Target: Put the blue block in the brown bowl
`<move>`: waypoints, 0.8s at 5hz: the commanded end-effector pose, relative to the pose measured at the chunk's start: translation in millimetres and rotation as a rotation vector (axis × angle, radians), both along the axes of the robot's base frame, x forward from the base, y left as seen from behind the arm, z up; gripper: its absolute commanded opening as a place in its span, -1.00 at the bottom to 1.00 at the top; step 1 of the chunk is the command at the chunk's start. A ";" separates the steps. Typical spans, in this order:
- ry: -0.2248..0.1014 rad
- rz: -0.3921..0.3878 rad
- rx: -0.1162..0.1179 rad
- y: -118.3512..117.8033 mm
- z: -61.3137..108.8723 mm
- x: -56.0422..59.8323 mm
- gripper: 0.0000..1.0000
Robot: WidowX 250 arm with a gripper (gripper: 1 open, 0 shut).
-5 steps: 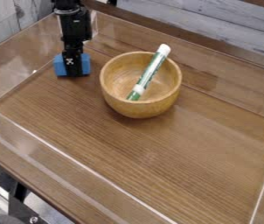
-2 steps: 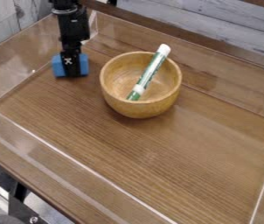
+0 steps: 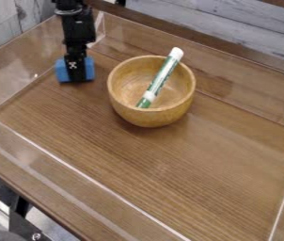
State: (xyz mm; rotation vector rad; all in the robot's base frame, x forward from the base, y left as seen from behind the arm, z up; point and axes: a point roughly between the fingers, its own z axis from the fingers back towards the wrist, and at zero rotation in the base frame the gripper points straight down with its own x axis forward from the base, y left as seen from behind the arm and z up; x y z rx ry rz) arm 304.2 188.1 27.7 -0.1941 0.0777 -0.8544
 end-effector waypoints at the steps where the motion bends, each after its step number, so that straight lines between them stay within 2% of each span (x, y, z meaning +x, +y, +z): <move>1: -0.067 0.018 0.038 10.2 22.0 7.5 -1.00; 4: -0.086 0.023 0.048 9.9 29.9 8.0 -1.00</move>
